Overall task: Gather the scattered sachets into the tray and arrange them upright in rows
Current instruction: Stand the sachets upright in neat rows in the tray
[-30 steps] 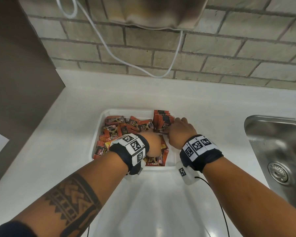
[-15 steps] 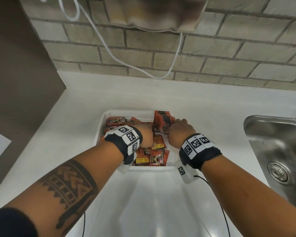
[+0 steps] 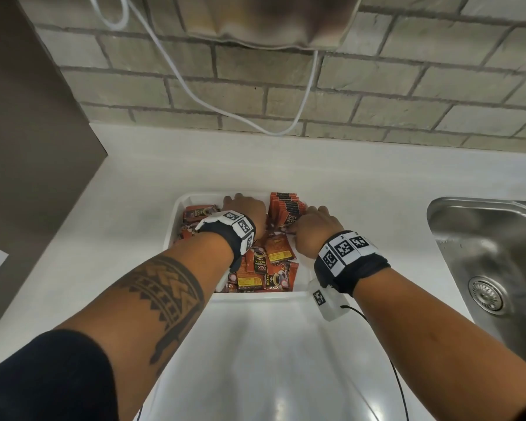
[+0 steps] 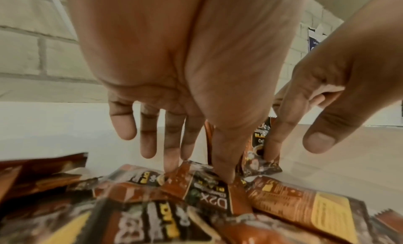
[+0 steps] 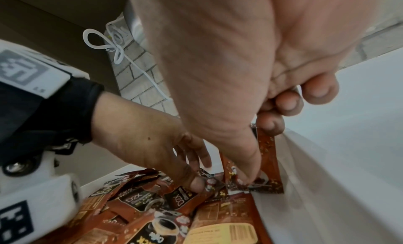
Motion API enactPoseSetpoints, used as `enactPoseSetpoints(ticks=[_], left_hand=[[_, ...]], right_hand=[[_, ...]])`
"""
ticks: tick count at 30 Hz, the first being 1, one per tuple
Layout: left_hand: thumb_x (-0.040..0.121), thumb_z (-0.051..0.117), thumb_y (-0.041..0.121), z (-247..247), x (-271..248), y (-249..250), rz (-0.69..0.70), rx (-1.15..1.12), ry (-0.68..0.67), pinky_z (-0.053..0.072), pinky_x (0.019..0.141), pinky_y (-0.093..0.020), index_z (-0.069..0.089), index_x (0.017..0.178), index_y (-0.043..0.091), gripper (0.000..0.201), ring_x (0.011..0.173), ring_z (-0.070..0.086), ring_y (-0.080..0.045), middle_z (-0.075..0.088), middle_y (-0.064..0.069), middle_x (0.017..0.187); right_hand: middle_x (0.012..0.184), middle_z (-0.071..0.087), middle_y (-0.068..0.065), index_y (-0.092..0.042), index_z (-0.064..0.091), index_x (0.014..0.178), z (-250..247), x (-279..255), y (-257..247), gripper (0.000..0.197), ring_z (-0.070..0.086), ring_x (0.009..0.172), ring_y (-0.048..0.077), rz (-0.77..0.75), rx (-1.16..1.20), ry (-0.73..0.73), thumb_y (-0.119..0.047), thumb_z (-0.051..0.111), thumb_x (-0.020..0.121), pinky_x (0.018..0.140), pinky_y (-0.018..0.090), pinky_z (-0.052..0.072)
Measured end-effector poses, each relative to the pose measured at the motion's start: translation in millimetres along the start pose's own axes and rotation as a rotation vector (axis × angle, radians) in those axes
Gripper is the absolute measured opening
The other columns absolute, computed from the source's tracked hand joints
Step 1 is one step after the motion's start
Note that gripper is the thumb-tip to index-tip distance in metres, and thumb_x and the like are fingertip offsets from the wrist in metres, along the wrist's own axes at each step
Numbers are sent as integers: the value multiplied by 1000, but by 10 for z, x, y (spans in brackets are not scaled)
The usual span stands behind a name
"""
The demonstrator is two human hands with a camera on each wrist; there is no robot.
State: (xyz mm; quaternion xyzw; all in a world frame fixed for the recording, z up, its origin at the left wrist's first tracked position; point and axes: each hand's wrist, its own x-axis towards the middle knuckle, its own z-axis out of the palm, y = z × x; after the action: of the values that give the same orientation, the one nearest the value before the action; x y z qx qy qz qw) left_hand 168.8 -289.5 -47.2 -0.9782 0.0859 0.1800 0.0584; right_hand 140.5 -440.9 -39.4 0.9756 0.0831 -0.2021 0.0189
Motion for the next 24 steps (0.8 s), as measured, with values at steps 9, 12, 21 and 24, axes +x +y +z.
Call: enactPoseSetpoints(ticks=[9, 12, 21, 24], left_hand=[[95, 60, 36, 32, 10, -1, -59, -16, -90, 32, 108, -47, 58, 131, 15, 43, 134, 36, -34, 40, -13, 141], [94, 61, 29, -2, 23, -58, -25, -104, -99, 41, 88, -39, 62, 109, 14, 21, 114, 53, -30, 57, -10, 114], [96, 59, 20, -117, 32, -235, -19, -363, -47, 38, 53, -26, 68, 99, 1, 22, 80, 56, -24, 62, -10, 89], [97, 61, 23, -237, -21, -344, -70, -467, -96, 39, 49, -24, 67, 103, -2, 26, 69, 57, -21, 66, -11, 89]], right_hand=[[118, 50, 4, -29, 66, 123, -4, 36, -13, 35, 41, 117, 27, 8, -35, -15, -33, 61, 89, 90, 37, 39], [119, 50, 4, -27, 67, 123, -15, 42, -17, 34, 40, 117, 28, 2, -31, -19, -30, 61, 90, 91, 38, 39], [122, 50, 2, -28, 65, 127, -41, 55, -13, 37, 40, 120, 26, 0, -10, -31, -32, 63, 91, 94, 38, 41], [123, 50, 3, -28, 64, 130, -53, 44, -5, 38, 41, 119, 26, -8, -14, -37, -30, 61, 91, 95, 39, 41]])
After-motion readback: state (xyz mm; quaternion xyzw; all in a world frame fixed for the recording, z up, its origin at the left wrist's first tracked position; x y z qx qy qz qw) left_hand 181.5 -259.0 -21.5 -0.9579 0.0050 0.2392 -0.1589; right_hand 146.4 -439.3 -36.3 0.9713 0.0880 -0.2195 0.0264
